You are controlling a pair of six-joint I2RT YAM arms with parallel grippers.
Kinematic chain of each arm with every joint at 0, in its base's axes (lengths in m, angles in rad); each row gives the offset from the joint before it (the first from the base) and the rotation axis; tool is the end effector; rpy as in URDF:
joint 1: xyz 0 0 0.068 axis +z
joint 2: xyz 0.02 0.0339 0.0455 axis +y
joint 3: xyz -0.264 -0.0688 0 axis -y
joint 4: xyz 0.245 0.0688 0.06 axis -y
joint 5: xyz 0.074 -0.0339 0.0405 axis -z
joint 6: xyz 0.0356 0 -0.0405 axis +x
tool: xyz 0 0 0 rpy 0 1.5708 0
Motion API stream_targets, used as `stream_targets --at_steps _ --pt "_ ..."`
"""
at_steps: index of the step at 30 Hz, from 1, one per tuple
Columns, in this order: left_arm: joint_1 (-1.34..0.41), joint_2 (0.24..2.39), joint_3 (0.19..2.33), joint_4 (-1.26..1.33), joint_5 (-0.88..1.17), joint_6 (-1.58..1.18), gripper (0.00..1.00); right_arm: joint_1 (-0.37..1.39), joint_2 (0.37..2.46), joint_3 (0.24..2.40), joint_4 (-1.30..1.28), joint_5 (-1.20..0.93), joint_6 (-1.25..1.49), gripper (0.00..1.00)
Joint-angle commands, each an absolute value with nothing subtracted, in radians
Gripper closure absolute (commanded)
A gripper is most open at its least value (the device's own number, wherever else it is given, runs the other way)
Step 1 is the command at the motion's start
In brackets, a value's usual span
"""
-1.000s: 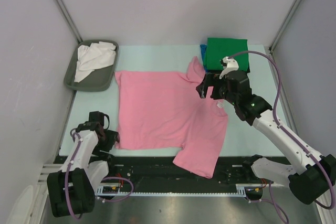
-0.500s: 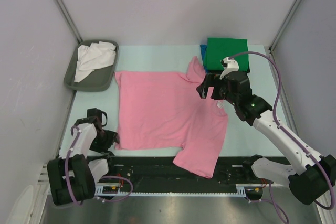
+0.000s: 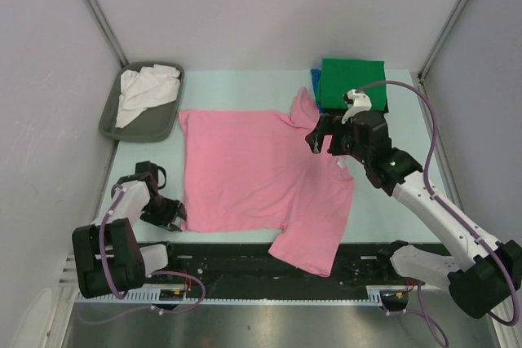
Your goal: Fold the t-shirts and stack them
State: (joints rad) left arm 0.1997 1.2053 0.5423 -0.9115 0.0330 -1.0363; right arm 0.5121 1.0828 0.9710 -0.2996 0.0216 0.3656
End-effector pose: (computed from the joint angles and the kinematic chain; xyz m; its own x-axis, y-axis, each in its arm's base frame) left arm 0.1524 0.0296 0.1470 -0.3286 -0.9440 0.0303 -0.9445 0.3283 -0.0136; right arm 0.2155 0.1203 0.3352 -0.4945 0.1320 -0.8591 -0.3168 0.8930 0.3196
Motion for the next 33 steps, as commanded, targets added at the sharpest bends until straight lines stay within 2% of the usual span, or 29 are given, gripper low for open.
stream_targets --at_steps 1,2,4,7,15,26,33 --pt "0.218 1.201 0.492 -0.75 0.005 -1.049 0.62 0.508 1.078 0.971 -0.255 0.011 0.37 0.05" --pt "0.225 1.197 0.491 -0.752 0.006 -1.045 0.76 0.508 1.081 0.971 -0.255 0.011 0.37 0.05" --pt "0.248 1.186 0.483 -0.756 0.005 -1.04 0.87 0.505 1.081 0.971 -0.253 0.011 0.371 0.05" --pt "0.276 1.155 0.476 -0.773 0.003 -1.039 0.99 0.506 1.085 0.971 -0.253 0.011 0.371 0.05" --pt "0.489 1.034 0.514 -0.868 -0.026 -0.959 1.0 0.499 1.08 0.971 -0.253 0.011 0.373 0.05" --pt "0.802 1.022 0.56 -0.91 0.043 -0.805 1.0 0.489 1.072 0.971 -0.253 -0.015 0.374 0.06" --pt "0.871 1.035 0.584 -0.911 0.081 -0.749 1.0 0.488 1.077 0.973 -0.25 -0.02 0.376 0.06"
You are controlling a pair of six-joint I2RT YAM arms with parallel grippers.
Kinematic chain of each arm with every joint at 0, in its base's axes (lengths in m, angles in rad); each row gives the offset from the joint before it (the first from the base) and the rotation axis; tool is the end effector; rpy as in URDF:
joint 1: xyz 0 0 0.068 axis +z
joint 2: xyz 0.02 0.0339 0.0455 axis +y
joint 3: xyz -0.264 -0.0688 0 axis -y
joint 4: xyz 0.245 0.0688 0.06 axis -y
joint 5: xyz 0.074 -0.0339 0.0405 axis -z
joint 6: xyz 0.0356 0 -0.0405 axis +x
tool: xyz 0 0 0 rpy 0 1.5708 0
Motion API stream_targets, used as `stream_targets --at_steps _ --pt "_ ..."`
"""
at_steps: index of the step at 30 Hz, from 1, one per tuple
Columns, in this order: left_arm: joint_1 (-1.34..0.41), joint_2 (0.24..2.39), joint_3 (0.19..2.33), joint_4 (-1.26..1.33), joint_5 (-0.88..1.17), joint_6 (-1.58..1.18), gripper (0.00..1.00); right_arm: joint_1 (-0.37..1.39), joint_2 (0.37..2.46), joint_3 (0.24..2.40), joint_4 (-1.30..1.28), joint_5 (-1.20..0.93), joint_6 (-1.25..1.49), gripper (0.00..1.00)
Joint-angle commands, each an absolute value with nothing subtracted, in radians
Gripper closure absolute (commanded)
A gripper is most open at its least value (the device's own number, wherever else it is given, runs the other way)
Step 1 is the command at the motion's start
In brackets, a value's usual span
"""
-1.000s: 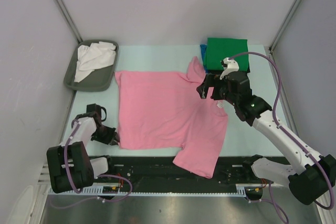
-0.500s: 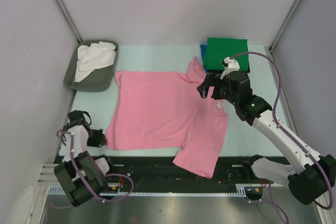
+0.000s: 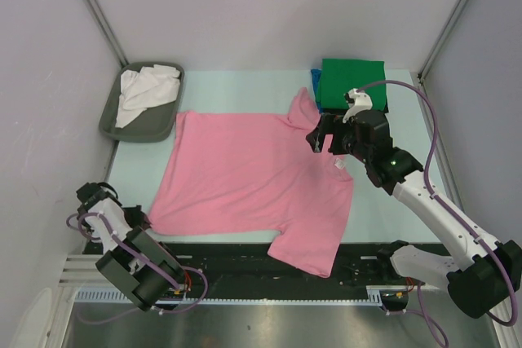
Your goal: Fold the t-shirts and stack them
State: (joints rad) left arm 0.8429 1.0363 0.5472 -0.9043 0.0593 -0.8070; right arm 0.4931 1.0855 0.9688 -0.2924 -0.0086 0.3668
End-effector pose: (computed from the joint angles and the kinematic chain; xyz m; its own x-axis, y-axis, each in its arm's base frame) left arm 0.1009 0.1101 0.1707 0.0803 -0.9936 -0.0799 -0.9836 -0.0660 -0.1678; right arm 0.2181 0.1175 0.3345 -0.4993 0.1388 -0.8552 -0.3227 0.8863 0.3322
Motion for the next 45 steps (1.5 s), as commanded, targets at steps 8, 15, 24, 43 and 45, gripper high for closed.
stream_targets --at_steps 8,15,24,43,45 --pt "0.881 1.058 0.586 -0.896 0.138 -0.706 0.77 0.488 1.086 0.971 -0.245 -0.009 0.374 0.03" --pt "0.884 0.858 0.666 -0.899 0.325 -0.652 0.0 0.419 1.172 0.977 -0.247 0.069 0.413 0.0" --pt "0.64 0.87 0.822 -0.758 0.448 -0.77 0.0 0.27 1.464 1.143 -0.166 -0.107 0.468 0.0" --pt "0.166 1.307 0.959 -0.322 0.443 -0.838 0.0 0.341 2.353 2.139 -0.412 -0.123 0.356 0.01" --pt "0.16 1.334 0.945 -0.305 0.455 -0.841 0.0 0.339 2.472 2.323 -0.486 -0.091 0.339 0.0"
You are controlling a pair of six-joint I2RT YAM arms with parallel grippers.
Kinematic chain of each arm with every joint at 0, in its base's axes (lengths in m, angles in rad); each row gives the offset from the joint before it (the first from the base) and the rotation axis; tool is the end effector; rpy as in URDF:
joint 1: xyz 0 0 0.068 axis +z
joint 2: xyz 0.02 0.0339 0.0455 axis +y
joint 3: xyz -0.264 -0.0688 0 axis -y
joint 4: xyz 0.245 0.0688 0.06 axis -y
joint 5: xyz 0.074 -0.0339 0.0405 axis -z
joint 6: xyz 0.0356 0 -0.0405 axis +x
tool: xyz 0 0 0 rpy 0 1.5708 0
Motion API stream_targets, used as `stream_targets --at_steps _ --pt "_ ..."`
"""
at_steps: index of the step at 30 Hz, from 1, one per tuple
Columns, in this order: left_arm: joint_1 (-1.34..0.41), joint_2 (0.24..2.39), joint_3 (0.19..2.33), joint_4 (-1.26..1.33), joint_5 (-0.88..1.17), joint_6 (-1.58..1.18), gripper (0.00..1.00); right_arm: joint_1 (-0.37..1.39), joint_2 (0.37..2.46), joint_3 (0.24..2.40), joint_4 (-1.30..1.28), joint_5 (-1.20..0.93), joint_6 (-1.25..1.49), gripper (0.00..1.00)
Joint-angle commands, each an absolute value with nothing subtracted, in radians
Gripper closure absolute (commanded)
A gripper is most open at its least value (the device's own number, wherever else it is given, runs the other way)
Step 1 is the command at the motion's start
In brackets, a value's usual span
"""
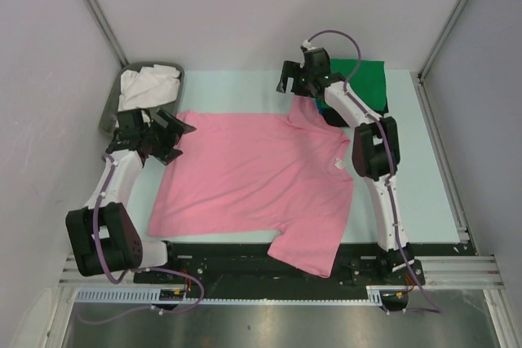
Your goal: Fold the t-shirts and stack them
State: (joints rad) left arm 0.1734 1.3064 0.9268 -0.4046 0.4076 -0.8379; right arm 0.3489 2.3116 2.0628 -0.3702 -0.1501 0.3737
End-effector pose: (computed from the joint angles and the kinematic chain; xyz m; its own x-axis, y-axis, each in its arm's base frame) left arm 0.2746 0.0338 0.2579 -0.5531 -0.7896 -0.2656 -0.4381 0.5468 -0.7135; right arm 0.5050 0.1894 0.2428 -0.6728 0.1393 -0.7266 -0.2222 0.8987 0.3781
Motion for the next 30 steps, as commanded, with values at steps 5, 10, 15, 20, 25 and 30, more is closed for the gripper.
stream_targets --at_steps 5,10,15,20,25,30 --pt "0.144 1.39 0.927 -0.252 0.476 -0.833 0.0 0.315 2.569 2.435 -0.49 -0.002 0.334 0.0" --pt "0.138 1.423 0.943 -0.258 0.474 -0.815 0.0 0.279 2.615 2.411 -0.434 0.0 0.374 0.0" --pt "0.138 1.451 0.986 -0.29 0.466 -0.804 0.0 0.265 2.629 2.388 -0.446 0.055 0.373 0.0" --pt "0.132 1.46 1.015 -0.307 0.466 -0.807 0.0 0.244 2.67 2.416 -0.492 0.09 0.402 0.0" --pt "0.129 1.463 1.045 -0.339 0.465 -0.802 0.0 0.224 2.71 2.477 -0.572 0.153 0.426 0.0" --pt "0.127 1.456 1.052 -0.359 0.454 -0.787 0.0 0.21 2.729 2.503 -0.644 0.31 0.411 0.0"
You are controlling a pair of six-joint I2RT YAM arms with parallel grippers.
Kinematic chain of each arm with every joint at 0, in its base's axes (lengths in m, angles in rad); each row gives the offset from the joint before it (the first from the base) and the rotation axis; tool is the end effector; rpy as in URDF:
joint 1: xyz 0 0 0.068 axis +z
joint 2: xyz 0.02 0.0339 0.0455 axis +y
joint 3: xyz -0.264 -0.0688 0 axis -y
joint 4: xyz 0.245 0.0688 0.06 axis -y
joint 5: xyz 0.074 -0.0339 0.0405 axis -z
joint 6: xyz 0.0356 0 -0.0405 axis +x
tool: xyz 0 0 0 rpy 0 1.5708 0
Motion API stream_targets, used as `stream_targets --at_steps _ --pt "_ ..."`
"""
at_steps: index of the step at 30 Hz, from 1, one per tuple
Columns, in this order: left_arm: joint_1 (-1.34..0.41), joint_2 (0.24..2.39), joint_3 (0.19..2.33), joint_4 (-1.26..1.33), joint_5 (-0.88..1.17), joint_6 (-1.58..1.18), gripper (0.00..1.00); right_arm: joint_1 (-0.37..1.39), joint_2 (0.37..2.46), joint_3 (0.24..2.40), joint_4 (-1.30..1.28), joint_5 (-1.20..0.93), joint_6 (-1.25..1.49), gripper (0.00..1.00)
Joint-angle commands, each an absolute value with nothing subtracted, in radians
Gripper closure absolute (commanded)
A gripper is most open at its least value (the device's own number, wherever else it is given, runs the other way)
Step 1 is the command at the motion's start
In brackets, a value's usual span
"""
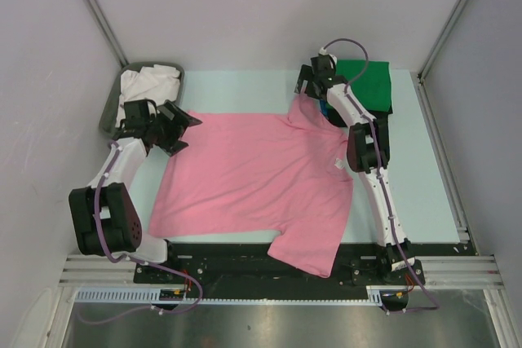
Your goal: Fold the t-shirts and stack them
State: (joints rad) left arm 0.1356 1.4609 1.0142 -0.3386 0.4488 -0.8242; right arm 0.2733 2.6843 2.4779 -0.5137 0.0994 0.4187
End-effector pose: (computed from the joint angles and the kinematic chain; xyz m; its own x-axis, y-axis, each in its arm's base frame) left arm 0.3122 0.0270 0.2492 -0.6095 -0.7506 -0.2551 -0.3905 0.5643 -0.7274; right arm 0.5702 0.1562 0.1664 -0.6601 0.2351 -0.7134 0.0784 0.9661 0.2458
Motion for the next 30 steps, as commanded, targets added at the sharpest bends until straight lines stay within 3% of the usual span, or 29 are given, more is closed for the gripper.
stream_targets --at_steps 1,15,23,30 --pt "0.126 1.454 1.045 -0.357 0.456 -0.785 0.0 0.203 2.73 2.505 -0.652 0.32 0.413 0.0" --pt "0.123 1.459 0.999 -0.331 0.472 -0.782 0.0 0.155 2.68 2.45 -0.638 0.295 0.426 0.0" --pt "0.124 1.439 0.983 -0.336 0.474 -0.776 0.0 0.198 2.415 2.226 -0.482 0.167 0.39 0.0" --pt "0.124 1.434 0.96 -0.313 0.48 -0.793 0.0 0.203 2.485 2.269 -0.489 -0.093 0.498 0.0"
